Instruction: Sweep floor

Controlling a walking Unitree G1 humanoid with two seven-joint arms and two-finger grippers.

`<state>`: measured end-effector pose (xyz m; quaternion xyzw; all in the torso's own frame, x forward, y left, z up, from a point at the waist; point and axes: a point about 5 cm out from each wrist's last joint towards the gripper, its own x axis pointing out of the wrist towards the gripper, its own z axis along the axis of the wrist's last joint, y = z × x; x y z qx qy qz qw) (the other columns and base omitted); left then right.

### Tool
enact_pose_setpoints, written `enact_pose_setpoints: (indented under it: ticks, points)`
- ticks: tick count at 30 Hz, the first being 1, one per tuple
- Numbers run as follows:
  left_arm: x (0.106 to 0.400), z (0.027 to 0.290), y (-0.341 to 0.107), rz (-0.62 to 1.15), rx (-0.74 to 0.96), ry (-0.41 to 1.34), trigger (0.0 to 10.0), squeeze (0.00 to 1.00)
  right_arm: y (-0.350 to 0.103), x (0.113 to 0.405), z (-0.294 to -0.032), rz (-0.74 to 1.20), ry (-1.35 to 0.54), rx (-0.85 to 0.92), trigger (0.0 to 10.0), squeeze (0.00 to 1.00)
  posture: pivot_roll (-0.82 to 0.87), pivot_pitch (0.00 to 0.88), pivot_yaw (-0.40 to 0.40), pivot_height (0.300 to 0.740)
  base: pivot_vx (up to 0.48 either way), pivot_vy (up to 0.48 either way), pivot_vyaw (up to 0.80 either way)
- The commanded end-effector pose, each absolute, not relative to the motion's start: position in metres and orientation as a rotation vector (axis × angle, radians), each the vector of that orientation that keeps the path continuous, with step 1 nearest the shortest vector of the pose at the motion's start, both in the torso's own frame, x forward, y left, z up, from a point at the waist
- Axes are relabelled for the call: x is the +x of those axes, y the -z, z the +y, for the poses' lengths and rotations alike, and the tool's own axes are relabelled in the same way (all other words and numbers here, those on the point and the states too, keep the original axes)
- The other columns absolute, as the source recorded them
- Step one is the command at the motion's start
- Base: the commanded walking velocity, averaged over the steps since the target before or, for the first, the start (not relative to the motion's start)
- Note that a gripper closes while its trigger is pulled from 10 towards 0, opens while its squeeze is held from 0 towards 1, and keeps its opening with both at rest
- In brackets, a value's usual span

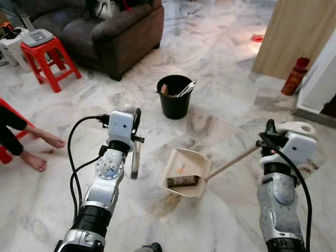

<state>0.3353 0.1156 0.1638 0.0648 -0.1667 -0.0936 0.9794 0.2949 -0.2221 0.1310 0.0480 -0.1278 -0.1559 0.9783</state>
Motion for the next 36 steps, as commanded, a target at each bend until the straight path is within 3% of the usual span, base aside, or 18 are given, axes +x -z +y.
enact_pose_setpoints:
  ticks: [1, 7, 30, 36]
  points:
    - [0.3360, 0.1168, -0.1764, -0.384, 0.133, 0.187, 10.0, 0.00, -0.1416, 0.2950, -0.2228, -0.306, 0.310, 0.093, 10.0, 0.00, 0.04, 0.114, 0.010, 0.740, 0.000, 0.000, 0.00]
    - [0.3368, 0.1179, -0.1761, -0.380, 0.133, 0.177, 10.0, 0.00, -0.1408, 0.2963, -0.2247, -0.290, 0.313, 0.114, 10.0, 0.00, 0.04, 0.119, 0.008, 0.740, 0.000, 0.000, -0.21]
    - [0.3375, 0.1231, -0.1689, -0.364, 0.158, 0.170, 10.0, 0.00, -0.1414, 0.2971, -0.2228, -0.293, 0.307, 0.108, 10.0, 0.00, 0.03, 0.113, 0.014, 0.740, 0.000, 0.000, -0.80]
    - [0.3372, 0.1231, -0.1684, -0.359, 0.154, 0.167, 10.0, 0.00, -0.1437, 0.2965, -0.2213, -0.315, 0.300, 0.102, 10.0, 0.00, 0.04, 0.114, 0.013, 0.740, 0.000, 0.199, 0.00]
